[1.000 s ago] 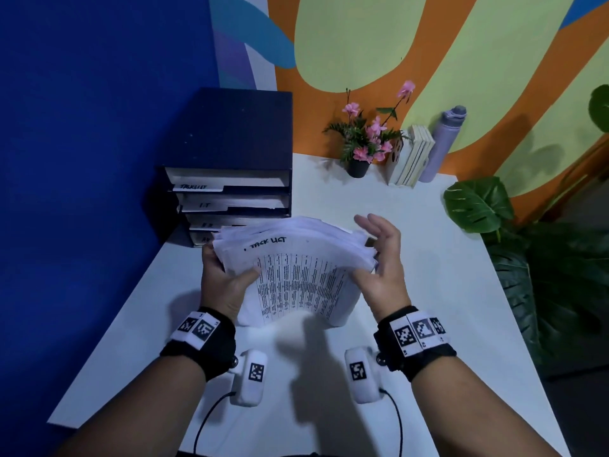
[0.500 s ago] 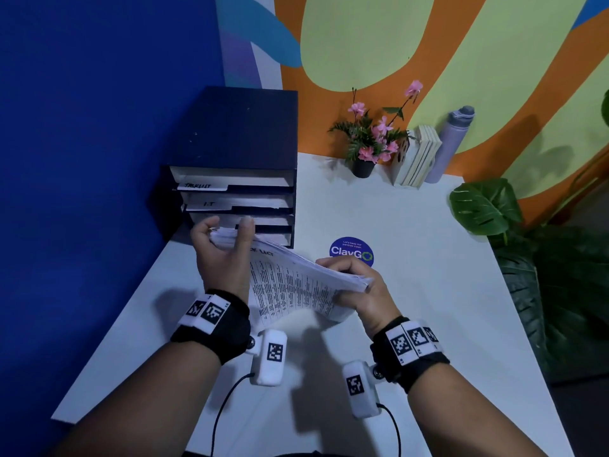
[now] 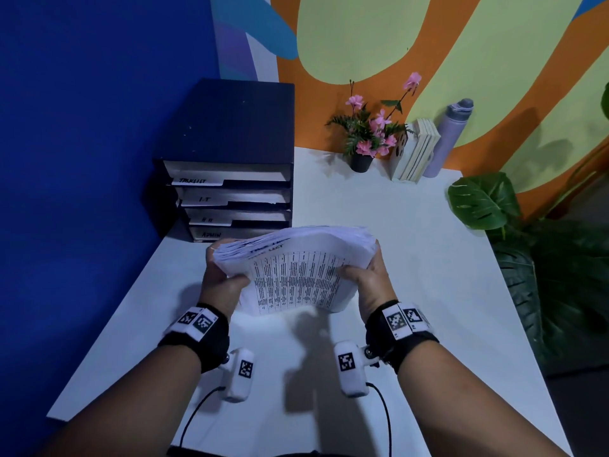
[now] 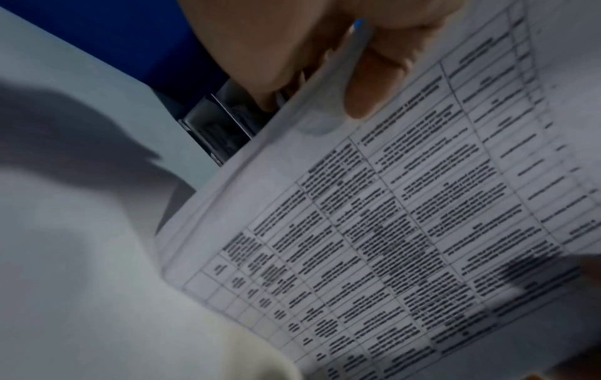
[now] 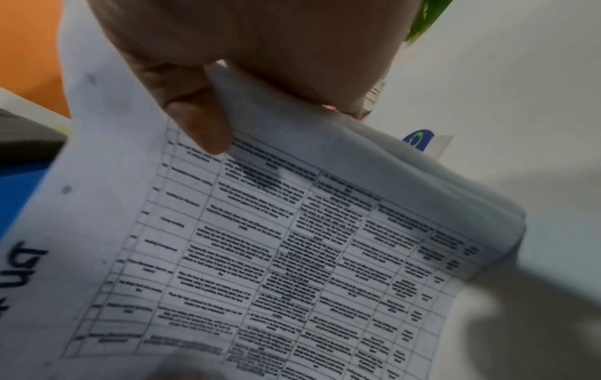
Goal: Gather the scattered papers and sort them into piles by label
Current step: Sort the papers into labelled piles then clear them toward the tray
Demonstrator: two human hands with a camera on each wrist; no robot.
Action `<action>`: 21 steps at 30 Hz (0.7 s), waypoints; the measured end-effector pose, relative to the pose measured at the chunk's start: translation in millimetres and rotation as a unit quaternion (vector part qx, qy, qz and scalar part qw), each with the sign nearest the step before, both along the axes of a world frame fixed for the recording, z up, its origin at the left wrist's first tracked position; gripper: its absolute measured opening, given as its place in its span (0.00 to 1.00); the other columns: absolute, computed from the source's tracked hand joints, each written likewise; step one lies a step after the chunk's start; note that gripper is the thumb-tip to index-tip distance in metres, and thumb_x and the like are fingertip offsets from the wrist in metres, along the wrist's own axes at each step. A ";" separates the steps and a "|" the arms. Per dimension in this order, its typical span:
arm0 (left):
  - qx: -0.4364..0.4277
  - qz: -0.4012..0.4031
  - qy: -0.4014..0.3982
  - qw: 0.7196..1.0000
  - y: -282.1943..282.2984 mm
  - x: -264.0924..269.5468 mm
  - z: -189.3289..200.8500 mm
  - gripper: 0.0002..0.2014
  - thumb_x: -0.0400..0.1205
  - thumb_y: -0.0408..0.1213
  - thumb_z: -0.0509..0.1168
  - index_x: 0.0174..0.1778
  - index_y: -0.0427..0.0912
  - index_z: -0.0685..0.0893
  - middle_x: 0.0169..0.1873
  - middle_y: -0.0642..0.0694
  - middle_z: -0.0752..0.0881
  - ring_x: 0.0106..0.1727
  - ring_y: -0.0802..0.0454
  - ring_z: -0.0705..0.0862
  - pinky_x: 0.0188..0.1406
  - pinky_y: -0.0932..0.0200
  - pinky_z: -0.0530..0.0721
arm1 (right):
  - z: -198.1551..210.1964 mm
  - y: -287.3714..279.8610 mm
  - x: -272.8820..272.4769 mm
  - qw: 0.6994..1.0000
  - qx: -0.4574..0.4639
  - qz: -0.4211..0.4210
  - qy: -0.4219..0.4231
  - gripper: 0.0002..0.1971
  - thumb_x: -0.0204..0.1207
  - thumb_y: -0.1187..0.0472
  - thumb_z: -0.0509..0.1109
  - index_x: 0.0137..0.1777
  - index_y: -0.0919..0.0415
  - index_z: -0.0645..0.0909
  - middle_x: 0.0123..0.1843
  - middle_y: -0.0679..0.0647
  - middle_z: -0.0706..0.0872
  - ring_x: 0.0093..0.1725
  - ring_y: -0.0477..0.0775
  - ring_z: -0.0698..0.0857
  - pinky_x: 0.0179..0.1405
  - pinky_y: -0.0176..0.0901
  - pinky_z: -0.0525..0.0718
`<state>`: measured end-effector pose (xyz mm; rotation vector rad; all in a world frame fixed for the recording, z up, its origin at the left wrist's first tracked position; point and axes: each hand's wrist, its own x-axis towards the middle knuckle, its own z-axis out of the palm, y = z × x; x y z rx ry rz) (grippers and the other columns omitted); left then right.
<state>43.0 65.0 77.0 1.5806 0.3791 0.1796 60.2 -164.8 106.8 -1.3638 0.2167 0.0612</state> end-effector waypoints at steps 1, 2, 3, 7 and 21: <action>0.012 0.003 0.010 1.000 -4.5 1.6 5.1 0.20 0.78 0.20 0.64 0.65 0.34 0.78 0.42 0.53 0.83 0.43 0.59 0.82 0.32 0.81 0.75 | -0.5 2.3 1.7 1.000 0.001 -0.006 0.007 0.36 0.48 0.71 0.70 0.62 0.57 0.77 0.50 0.54 0.86 0.50 0.54 0.83 0.49 0.47 0.81; 0.015 0.000 0.005 1.000 -8.2 3.7 10.7 0.15 0.80 0.24 0.63 0.63 0.33 0.80 0.41 0.54 0.82 0.40 0.63 0.80 0.30 0.81 0.74 | -0.7 5.5 3.9 1.000 0.002 -0.016 0.009 0.35 0.47 0.71 0.70 0.61 0.62 0.79 0.49 0.57 0.86 0.50 0.57 0.83 0.51 0.50 0.80; 0.011 -0.003 -0.015 1.000 -10.8 5.6 16.8 0.14 0.79 0.28 0.62 0.61 0.34 0.80 0.41 0.54 0.83 0.39 0.66 0.81 0.31 0.81 0.74 | -0.3 8.9 6.0 0.999 0.008 -0.031 0.010 0.33 0.46 0.71 0.70 0.59 0.65 0.79 0.48 0.59 0.85 0.49 0.59 0.83 0.51 0.53 0.81; -0.066 0.007 -0.040 0.997 -9.2 8.6 19.7 0.22 0.69 0.32 0.57 0.58 0.53 0.78 0.45 0.53 0.86 0.46 0.61 0.86 0.46 0.63 0.82 | -0.8 16.6 10.0 0.997 0.049 -0.051 0.024 0.30 0.48 0.74 0.70 0.56 0.66 0.81 0.43 0.62 0.85 0.44 0.62 0.84 0.49 0.62 0.85; 0.061 0.021 0.097 0.993 44.2 4.0 -12.6 0.15 0.79 0.28 0.68 0.61 0.45 0.80 0.53 0.47 0.87 0.55 0.47 0.85 0.61 0.48 0.82 | -6.2 43.9 27.9 0.994 -0.053 0.090 0.017 0.15 0.74 0.64 0.71 0.61 0.56 0.83 0.54 0.62 0.91 0.55 0.67 0.89 0.55 0.61 0.88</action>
